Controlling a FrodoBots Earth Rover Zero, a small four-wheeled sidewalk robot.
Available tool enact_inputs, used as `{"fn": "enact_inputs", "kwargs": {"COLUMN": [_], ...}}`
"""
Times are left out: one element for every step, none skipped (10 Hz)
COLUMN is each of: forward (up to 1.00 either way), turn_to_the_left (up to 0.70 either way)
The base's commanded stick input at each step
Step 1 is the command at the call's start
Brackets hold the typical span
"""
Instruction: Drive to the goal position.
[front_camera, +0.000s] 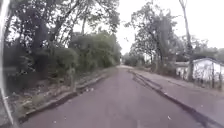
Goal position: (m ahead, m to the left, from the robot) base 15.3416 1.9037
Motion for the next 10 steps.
{"fn": "enact_inputs", "kwargs": {"forward": [0.70,0.70,0.70,0.70,0.70,0.70,0.70,0.70,0.70,0.70], "turn_to_the_left": [0.00,0.00,0.00,0.00,0.00,0.00,0.00,0.00,0.00,0.00]}}
